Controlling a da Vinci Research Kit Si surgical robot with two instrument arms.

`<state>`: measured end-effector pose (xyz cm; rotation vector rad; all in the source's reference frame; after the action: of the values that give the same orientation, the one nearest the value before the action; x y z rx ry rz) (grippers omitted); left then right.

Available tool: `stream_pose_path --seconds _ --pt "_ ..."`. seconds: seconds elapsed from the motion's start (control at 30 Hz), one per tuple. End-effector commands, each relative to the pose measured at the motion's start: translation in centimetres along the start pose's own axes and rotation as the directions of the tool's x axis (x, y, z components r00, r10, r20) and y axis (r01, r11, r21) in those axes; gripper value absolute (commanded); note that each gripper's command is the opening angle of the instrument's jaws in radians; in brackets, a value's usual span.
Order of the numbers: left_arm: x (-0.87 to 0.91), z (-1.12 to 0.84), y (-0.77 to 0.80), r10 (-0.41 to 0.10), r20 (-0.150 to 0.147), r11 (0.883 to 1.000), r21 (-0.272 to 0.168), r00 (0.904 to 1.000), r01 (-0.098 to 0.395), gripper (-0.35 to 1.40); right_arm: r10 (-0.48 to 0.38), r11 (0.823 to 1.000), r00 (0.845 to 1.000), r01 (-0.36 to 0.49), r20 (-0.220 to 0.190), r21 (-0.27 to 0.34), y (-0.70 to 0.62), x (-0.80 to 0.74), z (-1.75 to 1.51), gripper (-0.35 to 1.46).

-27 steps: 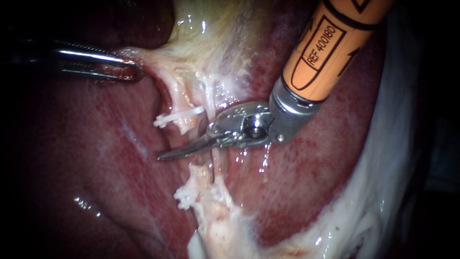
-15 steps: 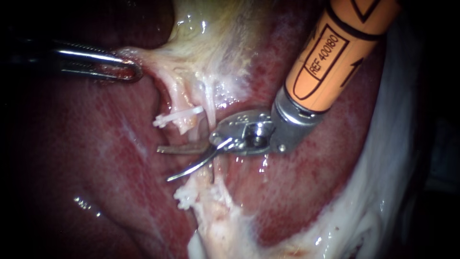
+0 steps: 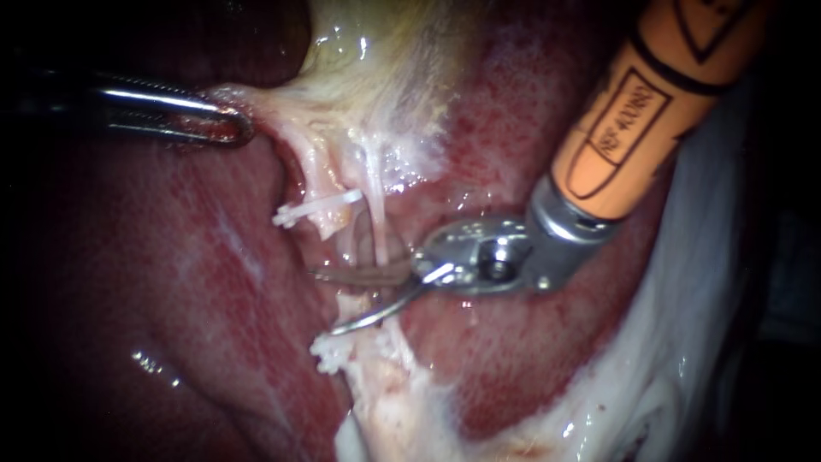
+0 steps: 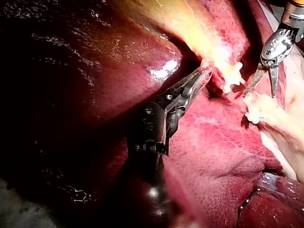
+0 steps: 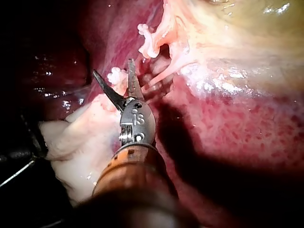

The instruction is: Go back from the cut left tube

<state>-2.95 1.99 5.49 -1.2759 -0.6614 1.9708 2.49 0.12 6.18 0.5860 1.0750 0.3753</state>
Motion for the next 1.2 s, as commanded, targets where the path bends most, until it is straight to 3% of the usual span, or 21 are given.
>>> stream_pose_path --seconds 0.03,0.1,0.2,0.43,0.5,0.77,1.2 --pt "0.00 0.01 -0.01 0.000 0.000 1.000 0.000 1.0000 0.000 -0.35 -0.021 0.999 1.000 0.022 0.020 -0.037 -0.02 -0.01 -0.07 1.45" --pt "-0.01 0.01 -0.01 0.001 0.000 1.000 0.000 1.0000 -0.001 -0.35 -0.085 0.987 0.994 0.095 0.075 -0.129 -0.06 -0.04 -0.28 1.45" --pt "-0.01 0.01 -0.01 0.001 0.000 1.000 0.000 1.0000 -0.001 -0.35 -0.143 0.966 0.978 0.171 0.149 -0.192 -0.09 -0.04 -0.60 1.45" --pt "-0.02 0.01 -0.02 0.001 0.000 1.000 0.000 1.0000 -0.001 -0.35 -0.142 0.937 0.971 0.195 0.195 -0.291 -0.12 -0.05 -1.22 1.45" --pt "-0.02 0.01 -0.02 0.001 0.000 1.000 0.001 1.0000 -0.001 -0.35 -0.147 0.930 0.967 0.206 0.206 -0.303 -0.11 -0.07 -1.31 1.45" --pt "-0.07 0.07 -0.02 0.004 -0.001 1.000 0.005 1.0000 -0.004 -0.35 -0.143 0.934 0.965 0.204 0.218 -0.292 -0.11 -0.10 -1.38 1.45" --pt "-0.32 0.42 -0.08 0.019 0.026 1.000 -0.004 0.9995 -0.019 -0.35 -0.142 0.936 0.966 0.203 0.217 -0.288 -0.10 -0.12 -1.41 1.45"
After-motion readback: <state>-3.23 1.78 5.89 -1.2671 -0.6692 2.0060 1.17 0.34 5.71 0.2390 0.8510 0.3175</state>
